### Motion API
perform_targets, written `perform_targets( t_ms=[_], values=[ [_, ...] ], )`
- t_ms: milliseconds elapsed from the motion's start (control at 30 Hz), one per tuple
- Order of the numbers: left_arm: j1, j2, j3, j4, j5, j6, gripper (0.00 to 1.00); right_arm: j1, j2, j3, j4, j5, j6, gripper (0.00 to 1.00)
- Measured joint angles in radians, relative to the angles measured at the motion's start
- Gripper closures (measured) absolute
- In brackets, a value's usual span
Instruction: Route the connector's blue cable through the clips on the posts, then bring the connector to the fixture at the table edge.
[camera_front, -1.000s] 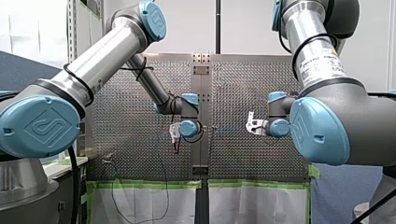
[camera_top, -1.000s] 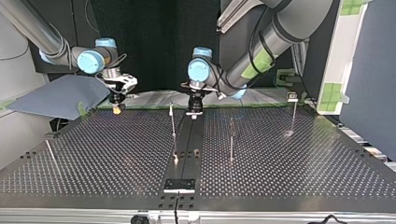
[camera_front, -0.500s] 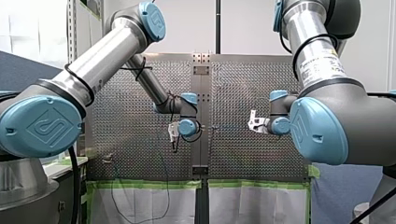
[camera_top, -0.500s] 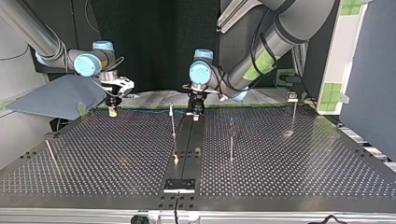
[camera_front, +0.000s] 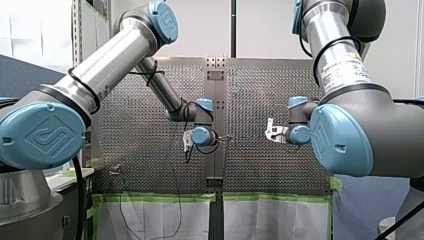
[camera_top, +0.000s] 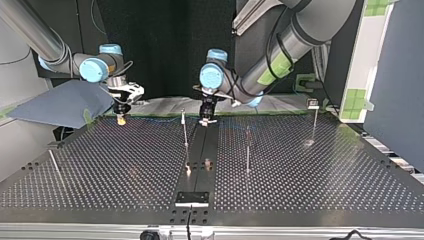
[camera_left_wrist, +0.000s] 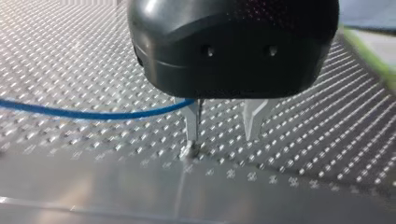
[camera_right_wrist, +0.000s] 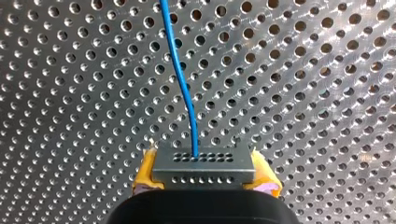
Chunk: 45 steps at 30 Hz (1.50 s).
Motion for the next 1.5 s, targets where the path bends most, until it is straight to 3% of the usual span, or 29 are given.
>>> perform_targets(
  t_ms=[167, 233, 267, 300, 333, 500, 833, 1500],
  values=[
    [-0.005, 0.001, 0.000, -0.038, 0.034, 0.049, 0.44, 0.001, 0.000, 0.000, 0.001, -0.003, 0.000, 1.00],
    [-0.007, 0.002, 0.000, -0.043, 0.041, 0.068, 0.20, 0.001, 0.001, 0.000, 0.001, -0.003, 0.000, 1.00],
    [-0.008, 0.003, 0.000, -0.044, 0.045, 0.075, 0.20, 0.002, 0.001, 0.000, 0.001, -0.003, 0.000, 1.00],
    [-0.010, 0.005, 0.000, -0.045, 0.049, 0.082, 0.02, 0.002, 0.001, 0.000, 0.001, -0.004, 0.000, 1.00],
    [-0.012, 0.009, 0.000, -0.046, 0.056, 0.091, 0.00, 0.002, 0.001, 0.000, 0.001, -0.004, 0.000, 1.00],
    [-0.024, 0.017, 0.000, -0.053, 0.068, 0.106, 0.00, 0.001, 0.002, 0.000, -0.002, -0.006, 0.001, 1.00],
    [-0.047, 0.020, 0.000, -0.114, 0.026, 0.105, 0.00, 0.001, 0.002, 0.000, -0.001, -0.010, 0.001, 1.00],
    [-0.088, 0.043, -0.006, -0.137, -0.002, 0.090, 0.00, 0.003, 0.005, 0.001, 0.002, -0.011, 0.003, 1.00]
  ],
)
